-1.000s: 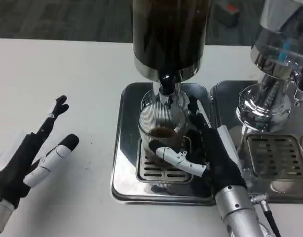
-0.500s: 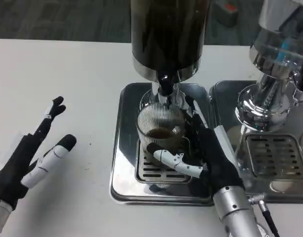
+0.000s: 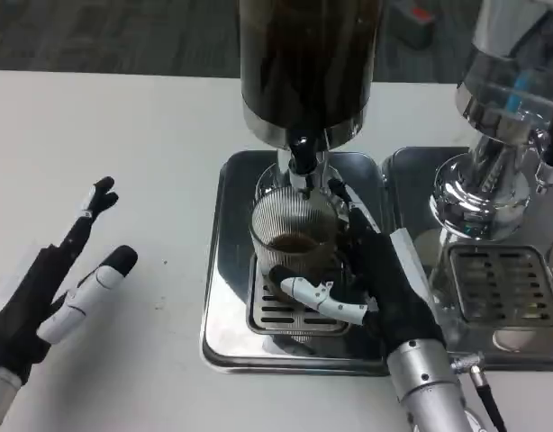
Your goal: Grasp the cup under the faucet to collect the drink, then remove the cup.
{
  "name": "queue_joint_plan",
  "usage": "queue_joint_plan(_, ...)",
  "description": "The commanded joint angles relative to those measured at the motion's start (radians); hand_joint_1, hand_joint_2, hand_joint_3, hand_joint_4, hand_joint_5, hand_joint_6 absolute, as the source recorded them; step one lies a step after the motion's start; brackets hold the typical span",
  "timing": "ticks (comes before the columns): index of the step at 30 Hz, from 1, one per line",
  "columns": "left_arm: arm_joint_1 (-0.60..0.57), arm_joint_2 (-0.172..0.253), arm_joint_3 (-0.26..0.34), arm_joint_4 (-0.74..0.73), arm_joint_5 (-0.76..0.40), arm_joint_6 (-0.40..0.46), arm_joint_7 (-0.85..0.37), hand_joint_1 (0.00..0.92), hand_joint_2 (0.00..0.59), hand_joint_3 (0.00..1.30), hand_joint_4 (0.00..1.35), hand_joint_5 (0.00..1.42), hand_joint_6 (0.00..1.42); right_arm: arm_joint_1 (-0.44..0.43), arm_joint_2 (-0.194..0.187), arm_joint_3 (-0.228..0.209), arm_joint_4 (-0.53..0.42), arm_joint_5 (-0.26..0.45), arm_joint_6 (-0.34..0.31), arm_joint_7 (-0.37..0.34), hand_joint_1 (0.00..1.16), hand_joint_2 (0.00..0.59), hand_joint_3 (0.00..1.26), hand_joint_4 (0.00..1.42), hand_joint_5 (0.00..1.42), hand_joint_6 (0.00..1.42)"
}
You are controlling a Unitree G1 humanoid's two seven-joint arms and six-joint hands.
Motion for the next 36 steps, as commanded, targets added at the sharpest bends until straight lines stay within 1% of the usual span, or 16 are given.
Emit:
queue_joint_plan(1, 0.012, 0.000, 0.002, -0.006, -0.013, 0.008, -0.004, 0.000, 0.134, 0.01, 0.00, 0.00, 0.00, 0.029, 0.015, 0.000, 0.024, -0.004, 0.019, -0.029, 0.92, 0.176, 0.14, 0.32, 0.33, 0.48)
queue_joint_plan(10, 0.016, 0.003, 0.006, -0.011, -0.017, 0.011, -0.002, 0.000, 0.134, 0.01, 0.00, 0.00, 0.00, 0.024, 0.025, -0.006, 0.036, -0.002, -0.002, -0.075, 0.94, 0.173, 0.19, 0.37, 0.38, 0.56)
queue_joint_plan(18, 0.015, 0.004, 0.002, -0.006, -0.022, 0.014, -0.005, 0.000, 0.134, 0.01, 0.00, 0.00, 0.00, 0.032, 0.030, -0.006, 0.032, 0.000, -0.025, -0.100, 0.95, 0.176, 0.24, 0.41, 0.42, 0.61)
queue_joint_plan(23, 0.011, 0.006, 0.000, -0.001, -0.022, 0.016, -0.008, 0.000, 0.134, 0.01, 0.00, 0.00, 0.00, 0.041, 0.034, -0.005, 0.022, -0.001, -0.038, -0.116, 0.95, 0.183, 0.25, 0.43, 0.44, 0.64)
queue_joint_plan(28, 0.005, 0.006, -0.002, 0.004, -0.022, 0.014, -0.011, 0.000, 0.134, 0.01, 0.00, 0.00, 0.00, 0.052, 0.039, -0.007, 0.012, 0.000, -0.049, -0.135, 0.95, 0.194, 0.26, 0.45, 0.48, 0.70)
queue_joint_plan(33, 0.001, 0.006, -0.003, 0.008, -0.024, 0.014, -0.015, 0.000, 0.134, 0.01, 0.00, 0.00, 0.00, 0.062, 0.042, -0.009, -0.002, 0.001, -0.058, -0.151, 0.96, 0.187, 0.26, 0.46, 0.49, 0.71)
queue_joint_plan(36, -0.001, 0.006, -0.005, 0.011, -0.020, 0.014, -0.017, 0.000, 0.134, 0.01, 0.00, 0.00, 0.00, 0.064, 0.044, -0.011, -0.007, 0.006, -0.063, -0.154, 0.96, 0.191, 0.27, 0.47, 0.51, 0.75)
